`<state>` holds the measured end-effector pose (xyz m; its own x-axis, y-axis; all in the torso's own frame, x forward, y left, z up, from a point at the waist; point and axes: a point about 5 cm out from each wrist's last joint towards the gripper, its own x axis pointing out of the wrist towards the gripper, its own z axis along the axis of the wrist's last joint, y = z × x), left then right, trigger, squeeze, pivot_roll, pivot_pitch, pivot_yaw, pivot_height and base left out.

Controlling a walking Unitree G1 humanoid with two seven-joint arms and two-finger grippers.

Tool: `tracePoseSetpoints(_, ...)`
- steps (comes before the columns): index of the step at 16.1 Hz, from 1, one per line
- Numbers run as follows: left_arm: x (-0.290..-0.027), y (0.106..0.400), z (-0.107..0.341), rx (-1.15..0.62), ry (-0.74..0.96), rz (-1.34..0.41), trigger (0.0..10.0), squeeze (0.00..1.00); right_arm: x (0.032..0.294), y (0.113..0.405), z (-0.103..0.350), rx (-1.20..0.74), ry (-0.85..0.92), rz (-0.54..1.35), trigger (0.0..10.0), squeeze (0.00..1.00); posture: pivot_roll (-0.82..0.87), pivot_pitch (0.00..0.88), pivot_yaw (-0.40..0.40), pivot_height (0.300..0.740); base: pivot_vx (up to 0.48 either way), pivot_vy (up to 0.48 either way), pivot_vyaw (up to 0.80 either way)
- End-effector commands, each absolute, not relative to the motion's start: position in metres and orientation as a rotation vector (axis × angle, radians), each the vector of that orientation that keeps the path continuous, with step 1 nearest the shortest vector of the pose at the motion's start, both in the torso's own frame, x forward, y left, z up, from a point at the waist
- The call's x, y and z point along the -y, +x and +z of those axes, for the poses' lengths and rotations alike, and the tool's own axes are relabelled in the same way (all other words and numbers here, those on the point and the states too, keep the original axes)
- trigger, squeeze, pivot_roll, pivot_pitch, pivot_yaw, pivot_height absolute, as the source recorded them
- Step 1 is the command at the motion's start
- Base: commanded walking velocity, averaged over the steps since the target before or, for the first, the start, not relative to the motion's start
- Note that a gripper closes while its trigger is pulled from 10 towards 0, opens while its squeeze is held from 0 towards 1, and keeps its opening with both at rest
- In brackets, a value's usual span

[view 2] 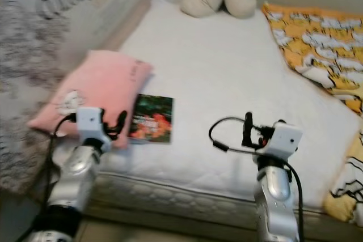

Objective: Clean up the room

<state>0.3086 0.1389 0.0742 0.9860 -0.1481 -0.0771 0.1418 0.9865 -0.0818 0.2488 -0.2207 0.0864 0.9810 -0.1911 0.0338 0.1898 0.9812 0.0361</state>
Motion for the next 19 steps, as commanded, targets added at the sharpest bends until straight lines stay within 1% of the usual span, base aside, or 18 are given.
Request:
tracePoseSetpoints(1, -0.135, 0.313, 0.081, -0.063, -0.06, -0.176, 10.0, 0.0, 0.211, 0.251, 0.095, 0.062, -0.006, -0.129, 10.0, 0.0, -0.18, 0.0, 0.021, 0.74, 0.277, -0.39, 0.0)
tracePoseSetpoints(3, -0.131, 0.311, 0.081, -0.059, -0.074, -0.197, 10.0, 0.0, 0.211, 0.247, 0.093, 0.053, -0.011, -0.129, 10.0, 0.0, -0.19, 0.0, 0.027, 0.74, 0.279, -0.388, 0.0)
tracePoseSetpoints(7, -0.13, 0.304, 0.082, -0.043, -0.073, -0.229, 10.0, 0.0, 0.209, 0.242, 0.09, 0.031, -0.01, -0.095, 10.0, 0.0, -0.18, 0.0, 0.036, 0.74, 0.0, -0.449, 0.0)
tracePoseSetpoints(12, -0.132, 0.299, 0.091, 0.013, -0.069, -0.271, 10.0, 0.0, 0.199, 0.253, 0.092, 0.033, -0.004, -0.052, 10.0, 0.0, -0.14, 0.0, 0.017, 0.74, 0.0, -0.459, 0.0)
tracePoseSetpoints(14, -0.126, 0.297, 0.092, 0.025, -0.051, -0.313, 10.0, 0.0, 0.198, 0.257, 0.091, 0.026, -0.016, -0.031, 10.0, 0.0, -0.12, 0.0, 0.012, 0.74, 0.0, -0.465, 0.0)
tracePoseSetpoints(17, -0.127, 0.297, 0.09, 0.006, -0.041, -0.307, 10.0, 0.0, 0.196, 0.259, 0.09, 0.013, -0.024, -0.005, 10.0, 0.0, -0.12, 0.0, 0.002, 0.718, 0.0, 0.0, -0.41)
tracePoseSetpoints(19, -0.125, 0.296, 0.089, 0.001, -0.034, -0.326, 10.0, 0.0, 0.198, 0.258, 0.09, 0.017, -0.06, 0.006, 10.0, 0.0, -0.12, 0.0, 0.0, 0.701, 0.0, 0.0, -0.41)
